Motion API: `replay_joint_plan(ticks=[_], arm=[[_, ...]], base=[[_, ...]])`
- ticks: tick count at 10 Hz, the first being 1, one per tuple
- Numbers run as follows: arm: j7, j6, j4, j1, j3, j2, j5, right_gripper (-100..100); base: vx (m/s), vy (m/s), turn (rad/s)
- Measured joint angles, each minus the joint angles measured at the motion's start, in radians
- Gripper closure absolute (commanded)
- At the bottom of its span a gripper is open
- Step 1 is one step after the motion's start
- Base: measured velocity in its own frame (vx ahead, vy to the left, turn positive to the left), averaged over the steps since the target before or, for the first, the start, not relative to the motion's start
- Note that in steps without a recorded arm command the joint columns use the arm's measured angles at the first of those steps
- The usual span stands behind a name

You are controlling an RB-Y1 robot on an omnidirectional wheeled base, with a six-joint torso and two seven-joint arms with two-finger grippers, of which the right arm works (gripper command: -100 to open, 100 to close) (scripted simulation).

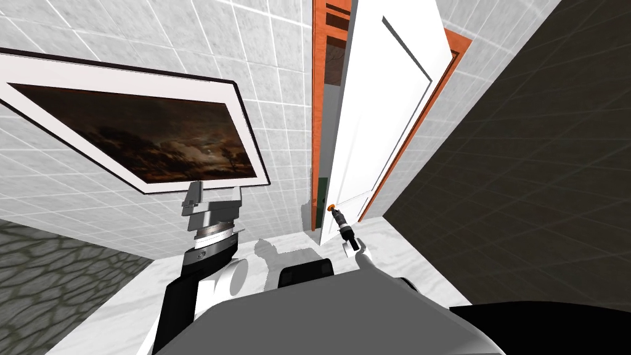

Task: Pull the door open

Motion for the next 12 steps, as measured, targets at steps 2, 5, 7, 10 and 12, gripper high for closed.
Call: replay_joint_plan(ticks=[2,5,7,10,12], arm=[[-0.056,0.03,-0.074,0.04,0.015,-0.003,-0.013,100],[-0.069,0.024,-0.064,0.032,0.014,-0.006,-0.018,100],[-0.063,0.014,-0.044,0.025,0.011,-0.005,-0.019,100],[-0.084,-0.011,0.001,0.007,0.007,-0.013,-0.036,100],[-0.11,0.004,-0.018,0.013,0.014,-0.014,-0.045,100]], base=[[-0.031,-0.018,0.022],[-0.001,0.002,-0.005],[0.012,-0.003,-0.009],[-0.017,-0.014,0.057],[-0.044,-0.028,0.126]])
